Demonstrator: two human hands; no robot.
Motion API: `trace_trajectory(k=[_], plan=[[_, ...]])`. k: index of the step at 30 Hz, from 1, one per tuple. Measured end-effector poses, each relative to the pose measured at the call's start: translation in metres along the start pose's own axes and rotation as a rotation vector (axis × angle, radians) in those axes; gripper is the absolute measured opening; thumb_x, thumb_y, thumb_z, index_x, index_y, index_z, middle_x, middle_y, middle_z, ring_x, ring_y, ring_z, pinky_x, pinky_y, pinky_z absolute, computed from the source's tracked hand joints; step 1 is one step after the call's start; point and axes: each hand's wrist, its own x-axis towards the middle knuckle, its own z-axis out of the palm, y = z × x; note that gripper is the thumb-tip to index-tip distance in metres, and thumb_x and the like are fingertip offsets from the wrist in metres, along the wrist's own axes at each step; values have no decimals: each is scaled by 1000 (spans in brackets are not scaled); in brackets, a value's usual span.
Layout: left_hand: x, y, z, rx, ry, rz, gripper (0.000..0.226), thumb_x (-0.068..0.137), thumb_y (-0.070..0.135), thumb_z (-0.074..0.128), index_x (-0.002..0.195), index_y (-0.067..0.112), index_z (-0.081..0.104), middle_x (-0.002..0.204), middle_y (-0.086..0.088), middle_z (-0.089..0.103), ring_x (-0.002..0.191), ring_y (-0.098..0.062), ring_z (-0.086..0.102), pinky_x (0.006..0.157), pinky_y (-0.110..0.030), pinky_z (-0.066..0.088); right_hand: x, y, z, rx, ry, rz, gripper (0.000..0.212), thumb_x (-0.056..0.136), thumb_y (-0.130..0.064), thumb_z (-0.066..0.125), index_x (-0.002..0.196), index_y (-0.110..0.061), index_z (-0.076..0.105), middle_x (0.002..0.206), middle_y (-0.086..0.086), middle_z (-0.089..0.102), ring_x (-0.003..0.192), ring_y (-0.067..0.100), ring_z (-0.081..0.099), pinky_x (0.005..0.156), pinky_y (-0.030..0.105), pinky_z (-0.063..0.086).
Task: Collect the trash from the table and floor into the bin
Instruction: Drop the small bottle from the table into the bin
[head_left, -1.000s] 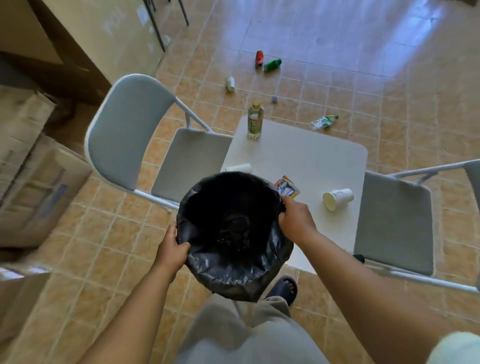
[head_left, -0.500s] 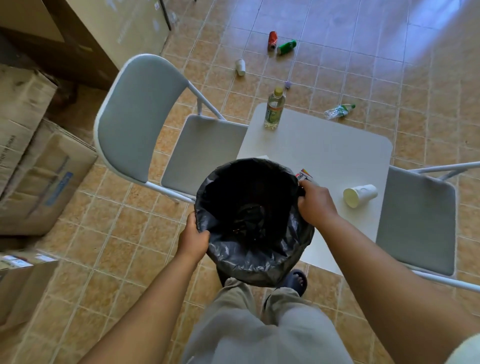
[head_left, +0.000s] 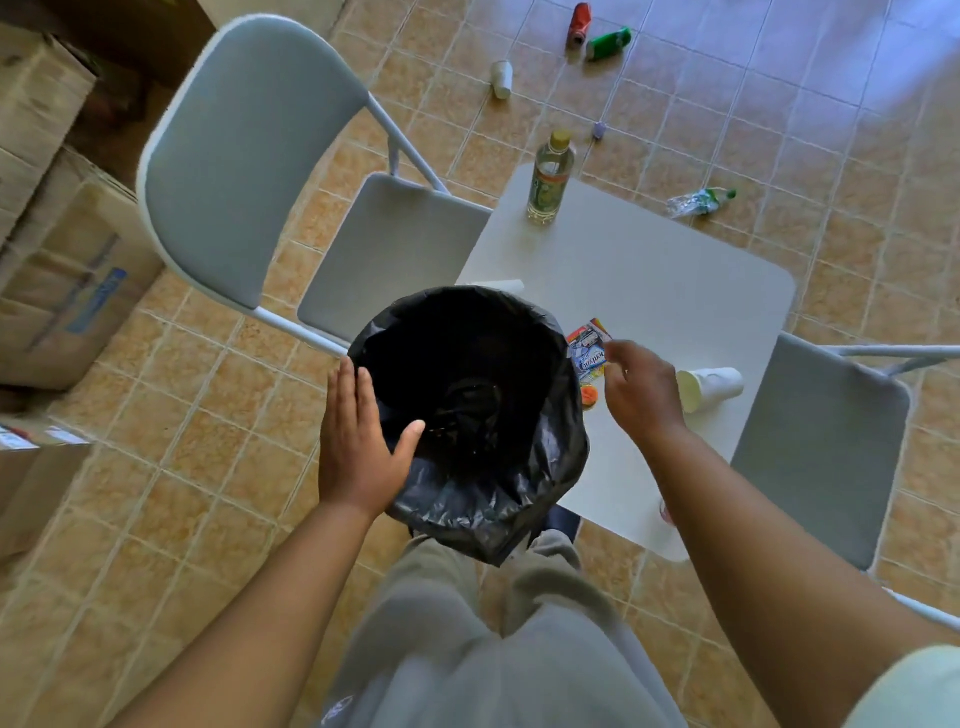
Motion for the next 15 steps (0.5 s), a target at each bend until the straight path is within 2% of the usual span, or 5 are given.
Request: trace_trajectory(k=[3, 7, 11, 15], plan=[[-1, 3, 7, 38, 31, -31, 91, 88, 63, 40, 153, 7, 11, 163, -11, -1, 150, -25, -3, 119, -41, 11, 11, 25, 3, -269, -252, -105, 51, 85, -18, 59, 136, -16, 55, 136, 9, 56, 124, 29, 53, 103, 36, 42], [0, 5, 11, 75, 55, -41, 90, 88, 63, 39, 153, 6, 14, 163, -10, 0, 150, -24, -3, 119, -40, 12, 15, 41, 20, -482, -408, -288, 60, 84, -13, 59, 142, -24, 46, 144, 4, 49, 127, 30, 47, 99, 41, 46], [0, 4, 14, 90, 76, -40, 88, 88, 63, 39, 153, 7, 15, 163, -11, 0, 150, -23, -5, 119, -41, 12, 17, 49, 36, -579, -393, -332, 35, 84, -1, 54, 113, -18, 61, 118, 7, 58, 101, 32, 56, 78, 38, 53], [1, 3, 16, 100, 95, -44, 88, 88, 62, 39, 153, 8, 16, 163, -10, -1, 150, -23, -5, 119, -42, 13, 16, 55, 44, -577, -310, -331, 24, 87, 1, 54, 102, -15, 63, 103, 8, 58, 78, 26, 54, 64, 32, 47]])
